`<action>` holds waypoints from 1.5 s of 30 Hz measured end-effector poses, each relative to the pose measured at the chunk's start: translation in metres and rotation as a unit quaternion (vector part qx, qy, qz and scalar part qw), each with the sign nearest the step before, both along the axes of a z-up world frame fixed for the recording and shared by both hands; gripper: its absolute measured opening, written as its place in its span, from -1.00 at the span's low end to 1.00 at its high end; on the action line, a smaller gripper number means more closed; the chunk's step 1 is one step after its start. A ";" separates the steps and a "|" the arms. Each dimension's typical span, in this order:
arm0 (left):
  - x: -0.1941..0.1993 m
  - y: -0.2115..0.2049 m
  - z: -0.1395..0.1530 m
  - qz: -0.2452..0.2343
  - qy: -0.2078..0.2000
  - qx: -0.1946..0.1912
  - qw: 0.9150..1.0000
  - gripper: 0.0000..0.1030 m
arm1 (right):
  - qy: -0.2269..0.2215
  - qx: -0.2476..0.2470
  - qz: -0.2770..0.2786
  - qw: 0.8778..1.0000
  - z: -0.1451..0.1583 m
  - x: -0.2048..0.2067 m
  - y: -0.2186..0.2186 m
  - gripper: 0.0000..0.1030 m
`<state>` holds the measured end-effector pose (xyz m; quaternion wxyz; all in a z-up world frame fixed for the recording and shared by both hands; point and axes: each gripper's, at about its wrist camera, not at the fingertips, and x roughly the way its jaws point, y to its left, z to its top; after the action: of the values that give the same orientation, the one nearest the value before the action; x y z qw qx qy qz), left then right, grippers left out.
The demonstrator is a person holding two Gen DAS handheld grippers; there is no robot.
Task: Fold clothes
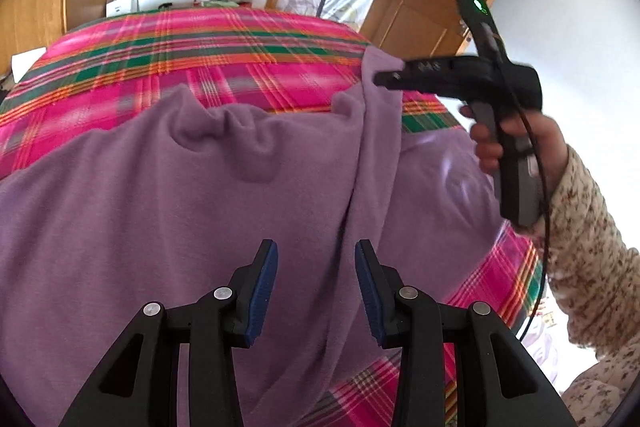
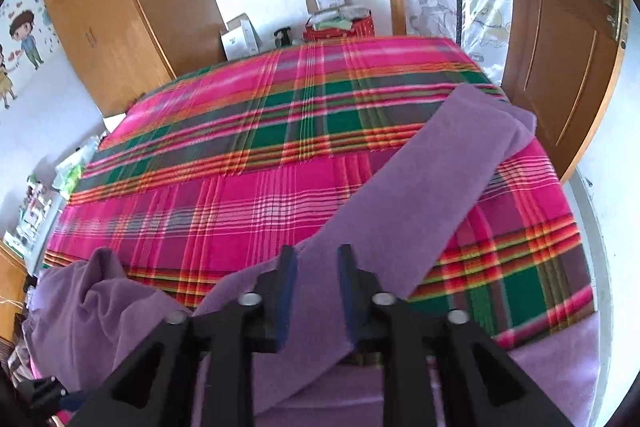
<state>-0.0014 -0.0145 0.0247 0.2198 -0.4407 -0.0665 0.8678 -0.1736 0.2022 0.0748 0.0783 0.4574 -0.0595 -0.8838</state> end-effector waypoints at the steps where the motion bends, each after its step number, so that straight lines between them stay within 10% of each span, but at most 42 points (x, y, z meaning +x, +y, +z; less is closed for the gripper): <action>1: 0.000 0.002 -0.001 -0.002 -0.002 -0.001 1.000 -0.18 | -0.003 0.003 0.001 1.000 -0.002 -0.001 -0.002 -0.29; 9: -0.001 0.014 -0.008 -0.012 -0.012 -0.007 1.000 -0.18 | -0.020 0.040 -0.026 0.999 -0.013 -0.013 -0.008 -0.07; 18: 0.000 0.015 -0.011 -0.010 -0.012 -0.008 1.000 -0.19 | -0.013 -0.011 -0.050 0.999 -0.009 0.000 0.009 -0.74; 45: 0.001 0.026 -0.013 -0.005 -0.003 -0.037 0.999 -0.18 | -0.043 -0.014 -0.071 0.996 -0.019 -0.024 0.023 -0.79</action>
<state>-0.0008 0.0118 0.0121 0.2075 -0.4513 -0.0330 0.8673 -0.1979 0.2251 0.0561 0.0189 0.4882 -0.1077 -0.8658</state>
